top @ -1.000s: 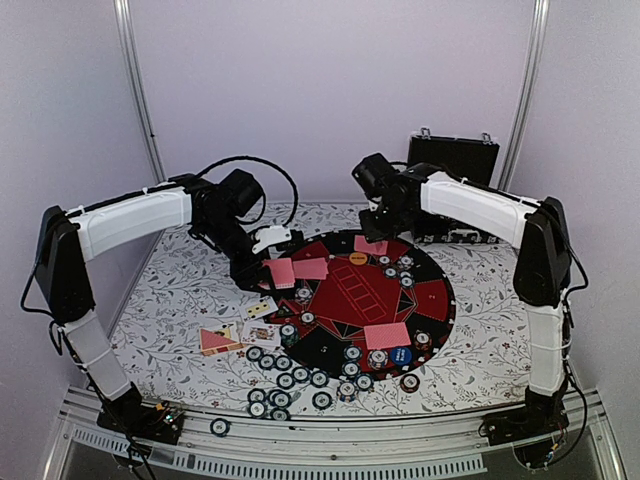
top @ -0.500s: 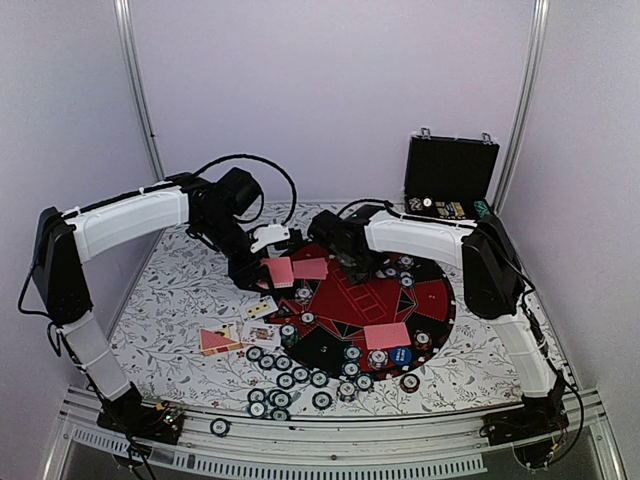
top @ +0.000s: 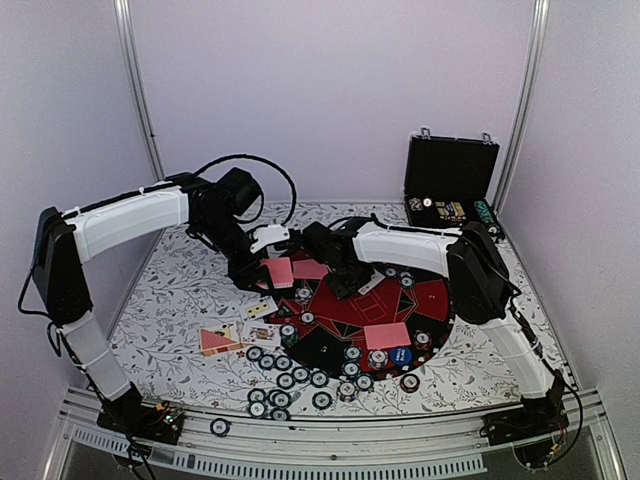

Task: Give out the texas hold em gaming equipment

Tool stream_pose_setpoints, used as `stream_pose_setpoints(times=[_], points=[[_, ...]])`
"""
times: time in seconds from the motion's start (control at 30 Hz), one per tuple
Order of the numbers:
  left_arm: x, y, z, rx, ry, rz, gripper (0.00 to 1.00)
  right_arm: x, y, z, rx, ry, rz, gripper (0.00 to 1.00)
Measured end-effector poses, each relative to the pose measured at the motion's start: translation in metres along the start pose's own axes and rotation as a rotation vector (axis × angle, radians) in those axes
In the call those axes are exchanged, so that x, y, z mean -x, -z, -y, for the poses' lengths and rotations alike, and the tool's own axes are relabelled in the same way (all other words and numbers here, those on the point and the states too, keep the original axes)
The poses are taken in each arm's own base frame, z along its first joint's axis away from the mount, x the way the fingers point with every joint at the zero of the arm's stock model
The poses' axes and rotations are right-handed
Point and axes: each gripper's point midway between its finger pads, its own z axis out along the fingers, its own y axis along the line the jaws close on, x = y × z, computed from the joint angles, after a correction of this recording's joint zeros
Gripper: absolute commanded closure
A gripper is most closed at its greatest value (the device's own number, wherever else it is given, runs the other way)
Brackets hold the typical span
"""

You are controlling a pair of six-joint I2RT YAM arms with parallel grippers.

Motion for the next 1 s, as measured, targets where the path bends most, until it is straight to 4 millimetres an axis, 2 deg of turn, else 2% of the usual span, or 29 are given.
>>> stream_pose_setpoints(times=[0.1,0.33,0.47,0.67,0.8,1.0], points=[[0.000,0.000,0.000,0.000,0.000,0.000,0.86,-0.001,-0.002,-0.010,0.051,-0.007,-0.008,0.47],[0.000,0.000,0.000,0.000,0.000,-0.001,0.86,0.006,-0.002,-0.021,0.257,-0.102,-0.003,0.46],[0.000,0.000,0.000,0.000,0.000,-0.001,0.86,-0.003,0.002,-0.023,0.421,-0.181,-0.024,0.46],[0.000,0.000,0.000,-0.001,0.000,0.000,0.86,-0.023,0.006,0.015,0.598,-0.357,-0.047,0.46],[0.000,0.000,0.000,-0.001,0.000,0.000,0.86,-0.033,0.005,0.034,0.656,-0.436,-0.050,0.46],[0.000,0.000,0.000,-0.001,0.000,0.000,0.86,-0.042,0.004,0.027,0.721,-0.460,-0.065,0.46]])
